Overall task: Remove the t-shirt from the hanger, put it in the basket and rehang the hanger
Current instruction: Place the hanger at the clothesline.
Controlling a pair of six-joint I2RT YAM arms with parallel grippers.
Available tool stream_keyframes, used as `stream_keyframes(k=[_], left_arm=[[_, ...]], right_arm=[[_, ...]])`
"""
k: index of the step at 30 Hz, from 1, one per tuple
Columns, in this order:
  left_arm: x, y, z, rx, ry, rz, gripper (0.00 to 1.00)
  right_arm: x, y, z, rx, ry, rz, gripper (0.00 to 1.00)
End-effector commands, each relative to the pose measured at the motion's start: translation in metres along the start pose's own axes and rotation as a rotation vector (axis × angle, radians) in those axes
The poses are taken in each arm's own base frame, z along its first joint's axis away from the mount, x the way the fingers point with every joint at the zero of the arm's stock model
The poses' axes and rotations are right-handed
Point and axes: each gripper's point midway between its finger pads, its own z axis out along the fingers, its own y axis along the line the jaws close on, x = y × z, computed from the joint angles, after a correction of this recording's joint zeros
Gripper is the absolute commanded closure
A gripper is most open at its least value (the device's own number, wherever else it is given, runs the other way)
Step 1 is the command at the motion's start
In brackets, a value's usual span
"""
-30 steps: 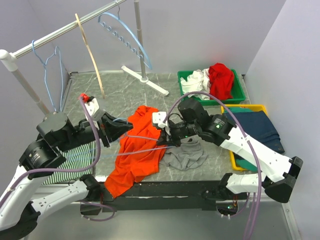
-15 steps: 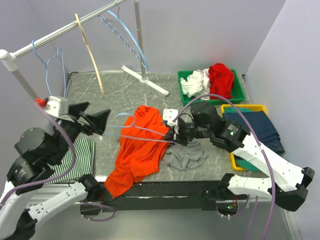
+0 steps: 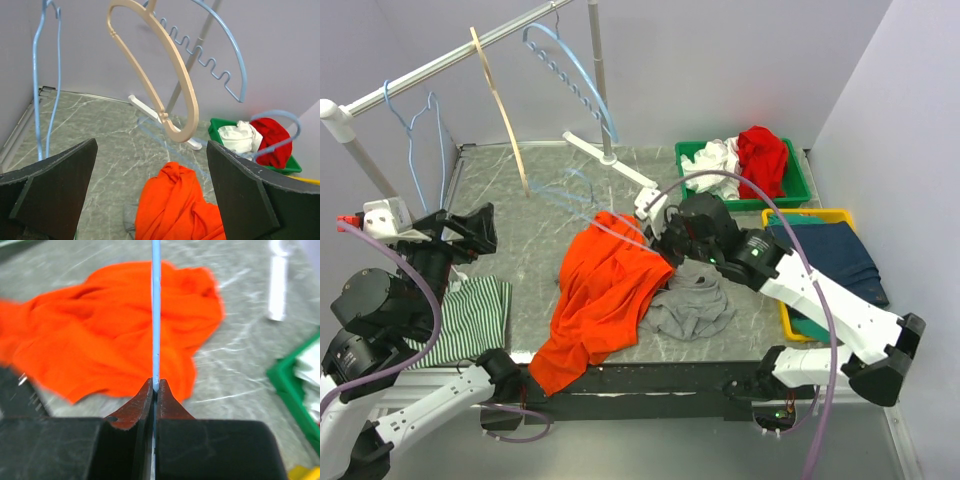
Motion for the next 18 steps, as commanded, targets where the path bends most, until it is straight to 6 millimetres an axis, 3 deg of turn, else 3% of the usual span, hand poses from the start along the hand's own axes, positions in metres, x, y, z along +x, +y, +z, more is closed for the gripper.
stream_keyframes(k=[1,6,8,9,10,12,13,14,15,16,17,18], left_arm=[[-0.012,0.006,-0.002,-0.036,-0.026,-0.032,0.04],[-0.015,0.003,-0.004,-0.014,-0.025,-0.034,0.04],[-0.017,0.001,-0.004,-0.004,-0.026,-0.039,0.04],[-0.016,-0.001,-0.005,0.01,-0.02,-0.034,0.04],[-0.016,-0.001,-0.005,0.012,-0.02,-0.029,0.04],[-0.015,-0.001,-0.006,0.018,-0.021,-0.025,0.03],[-0.016,-0.001,-0.006,0.017,-0.024,-0.021,0.04],[-0.016,0.0,-0.006,0.016,-0.025,-0.022,0.04],[-0.016,-0.001,-0.006,0.018,-0.023,-0.022,0.04],[-0.017,0.0,-0.007,0.016,-0.025,-0.022,0.04],[-0.015,0.001,-0.007,0.013,-0.022,-0.02,0.04],[-0.016,0.002,-0.007,0.012,-0.025,-0.022,0.03]], right_arm=[[-0.06,-0.055,-0.004,0.241,-0.145,0.058,1.0],[-0.098,-0.093,0.007,0.331,-0.259,0.111,1.0],[-0.123,-0.105,0.005,0.341,-0.334,0.122,1.0],[-0.13,-0.116,0.015,0.347,-0.356,0.126,1.0],[-0.152,-0.121,0.01,0.341,-0.41,0.122,1.0],[-0.163,-0.126,0.031,0.309,-0.415,0.111,1.0],[-0.185,-0.128,0.025,0.299,-0.464,0.1,1.0],[-0.194,-0.126,0.028,0.276,-0.482,0.092,1.0],[-0.193,-0.127,0.047,0.258,-0.461,0.093,1.0],[-0.214,-0.13,0.039,0.255,-0.508,0.092,1.0],[-0.221,-0.127,0.044,0.229,-0.518,0.087,1.0],[-0.216,-0.129,0.062,0.212,-0.487,0.096,1.0]])
